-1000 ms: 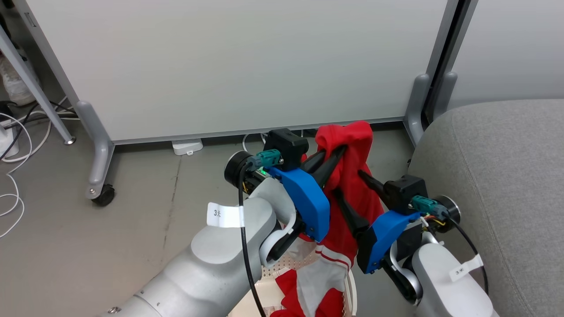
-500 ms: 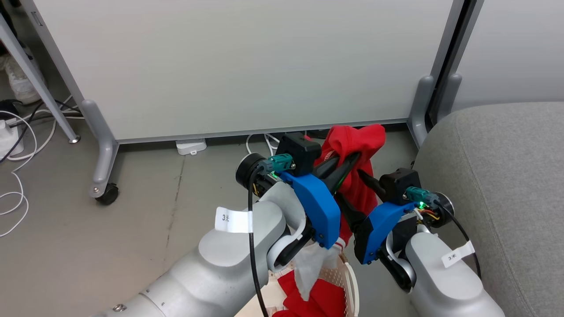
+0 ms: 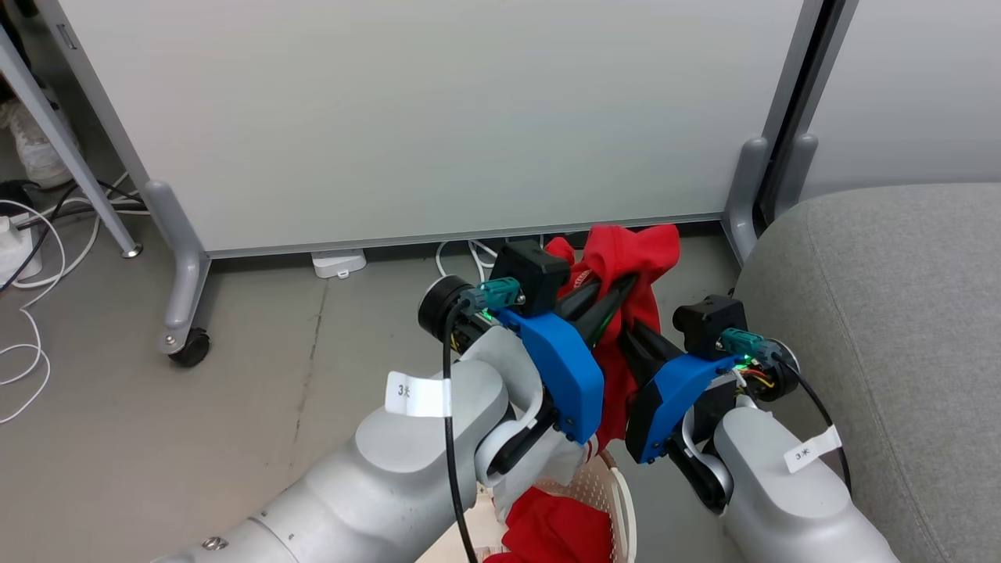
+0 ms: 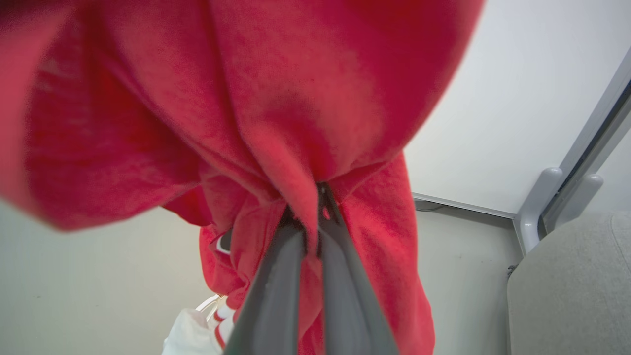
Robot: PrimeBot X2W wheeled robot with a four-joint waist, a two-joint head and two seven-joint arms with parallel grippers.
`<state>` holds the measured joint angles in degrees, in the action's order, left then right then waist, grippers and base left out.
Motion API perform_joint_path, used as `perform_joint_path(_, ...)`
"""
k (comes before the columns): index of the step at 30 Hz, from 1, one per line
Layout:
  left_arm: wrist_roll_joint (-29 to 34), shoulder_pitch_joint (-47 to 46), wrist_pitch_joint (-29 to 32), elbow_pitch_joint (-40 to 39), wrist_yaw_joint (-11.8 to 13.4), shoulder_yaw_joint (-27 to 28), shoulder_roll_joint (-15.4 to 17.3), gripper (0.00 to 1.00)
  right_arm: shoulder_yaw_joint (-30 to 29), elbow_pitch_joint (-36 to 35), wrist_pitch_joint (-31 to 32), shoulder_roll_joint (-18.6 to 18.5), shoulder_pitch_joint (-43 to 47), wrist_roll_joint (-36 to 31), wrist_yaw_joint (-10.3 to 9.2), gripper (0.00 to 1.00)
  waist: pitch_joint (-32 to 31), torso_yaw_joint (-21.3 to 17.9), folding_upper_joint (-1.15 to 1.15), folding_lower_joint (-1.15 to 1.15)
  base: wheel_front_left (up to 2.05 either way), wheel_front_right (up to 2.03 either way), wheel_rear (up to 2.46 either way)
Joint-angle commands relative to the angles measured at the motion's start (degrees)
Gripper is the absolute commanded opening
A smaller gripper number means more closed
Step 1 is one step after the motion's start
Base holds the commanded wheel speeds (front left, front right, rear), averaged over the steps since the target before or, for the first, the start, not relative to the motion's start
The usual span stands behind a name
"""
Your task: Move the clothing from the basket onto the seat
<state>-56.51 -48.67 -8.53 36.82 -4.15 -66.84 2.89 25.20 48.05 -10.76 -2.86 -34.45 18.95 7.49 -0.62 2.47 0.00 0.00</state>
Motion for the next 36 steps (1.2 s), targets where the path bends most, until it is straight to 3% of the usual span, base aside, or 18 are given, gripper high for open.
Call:
perform_joint_path(1, -0.4, -1.3, -0.4, 0.3, 0.1, 0.0, 0.0, 0.00, 0.2, 0.3, -0.7, 0.0, -0.9, 0.4, 0.01, 0.00, 0.0, -0.1, 0.00, 0.00, 0.00, 0.00, 0.00)
perform_joint_path(15, -1.0, -2.0, -1.9, 2.6, 0.5, -0.8, 0.0, 0.03, 1.6, 2.2, -2.5, 0.0, -1.8, 2.3, 0.01, 0.00, -0.1, -0.7, 0.00, 0.00, 0.00, 0.00, 0.00)
perform_joint_path(17, -1.0, -2.0, -2.3, 2.7, 0.4, -1.1, 0.0, 0.49, 1.7, 2.2, -2.6, 0.0, -2.0, 2.4, 0.01, 0.00, -0.1, -0.7, 0.00, 0.00, 0.00, 0.00, 0.00)
perform_joint_path(18, -1.0, -1.9, -2.4, 2.9, 0.4, -1.2, 0.0, 1.00, 1.8, 2.2, -2.8, 0.0, -2.0, 2.5, 0.01, 0.00, -0.1, -0.7, 0.00, 0.00, 0.00, 0.00, 0.00)
perform_joint_path(30, 2.1, 4.8, -6.6, 3.1, 1.2, 1.9, 3.7, 1.00, -0.3, 0.4, -4.0, 0.0, -1.2, 1.2, 0.01, 0.00, 0.2, -1.5, 0.00, 0.00, 0.00, 0.00, 0.00)
perform_joint_path(36, 10.0, 13.3, -6.7, -5.5, 3.1, 12.1, 8.0, 1.00, -1.2, -1.1, -4.2, 0.0, -0.4, 0.0, 0.01, 0.00, 0.6, -2.0, 0.00, 0.00, 0.00, 0.00, 0.00)
